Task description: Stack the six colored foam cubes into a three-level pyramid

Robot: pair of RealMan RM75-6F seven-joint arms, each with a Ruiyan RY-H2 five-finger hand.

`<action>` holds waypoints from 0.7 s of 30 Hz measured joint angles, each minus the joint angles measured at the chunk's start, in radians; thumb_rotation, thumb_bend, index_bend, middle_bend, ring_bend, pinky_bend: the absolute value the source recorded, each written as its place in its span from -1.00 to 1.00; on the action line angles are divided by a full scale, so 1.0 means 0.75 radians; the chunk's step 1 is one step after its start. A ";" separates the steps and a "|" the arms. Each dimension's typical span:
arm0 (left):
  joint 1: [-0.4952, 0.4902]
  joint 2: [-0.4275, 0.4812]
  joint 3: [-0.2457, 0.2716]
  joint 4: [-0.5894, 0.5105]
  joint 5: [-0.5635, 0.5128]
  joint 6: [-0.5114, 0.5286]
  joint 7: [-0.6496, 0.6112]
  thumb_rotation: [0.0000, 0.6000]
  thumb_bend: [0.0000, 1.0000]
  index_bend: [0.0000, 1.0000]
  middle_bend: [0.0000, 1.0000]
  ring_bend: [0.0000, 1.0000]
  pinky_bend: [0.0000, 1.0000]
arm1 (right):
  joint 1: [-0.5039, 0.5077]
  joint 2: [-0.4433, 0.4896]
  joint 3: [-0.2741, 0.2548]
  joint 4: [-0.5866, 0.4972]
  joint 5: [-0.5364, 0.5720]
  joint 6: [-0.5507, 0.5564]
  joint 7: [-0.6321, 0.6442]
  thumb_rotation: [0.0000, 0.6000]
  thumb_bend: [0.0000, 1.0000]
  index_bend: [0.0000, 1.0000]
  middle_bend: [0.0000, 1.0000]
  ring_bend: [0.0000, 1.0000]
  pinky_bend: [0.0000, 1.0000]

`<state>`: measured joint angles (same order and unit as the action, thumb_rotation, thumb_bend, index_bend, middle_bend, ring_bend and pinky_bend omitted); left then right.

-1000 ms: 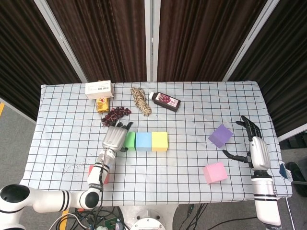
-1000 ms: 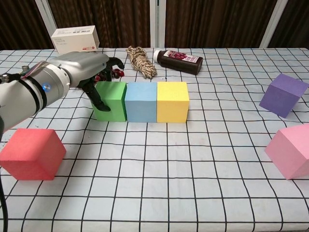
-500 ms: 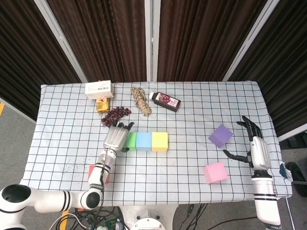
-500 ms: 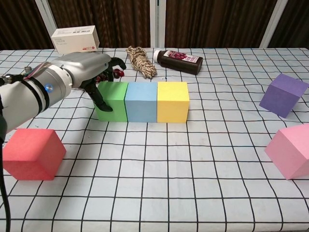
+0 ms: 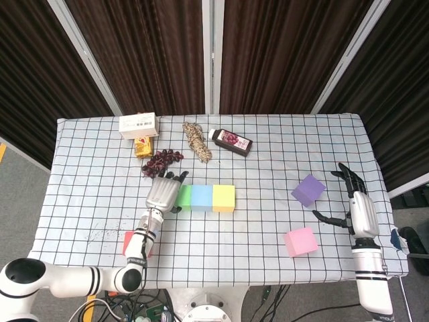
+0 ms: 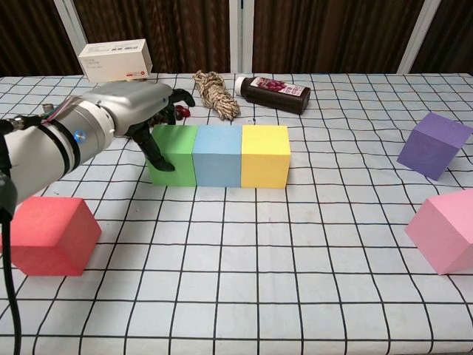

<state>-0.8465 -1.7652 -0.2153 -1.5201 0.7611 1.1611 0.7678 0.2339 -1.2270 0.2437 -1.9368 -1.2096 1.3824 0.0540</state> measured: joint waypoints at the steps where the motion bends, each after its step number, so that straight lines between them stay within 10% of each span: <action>1: 0.000 0.000 0.001 0.001 0.002 0.001 0.001 1.00 -0.68 -0.71 0.21 -0.54 -0.79 | 0.000 0.000 0.000 0.000 0.000 0.000 0.000 1.00 -1.00 -1.00 -0.62 -0.94 -1.00; 21: 0.012 0.016 0.004 -0.013 0.038 -0.024 -0.055 1.00 -0.74 -0.75 -0.36 -0.54 -0.80 | -0.002 -0.005 -0.005 0.008 0.003 -0.010 0.001 1.00 -1.00 -1.00 -0.63 -0.94 -1.00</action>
<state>-0.8376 -1.7532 -0.2124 -1.5299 0.7898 1.1428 0.7265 0.2325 -1.2304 0.2402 -1.9306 -1.2077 1.3751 0.0548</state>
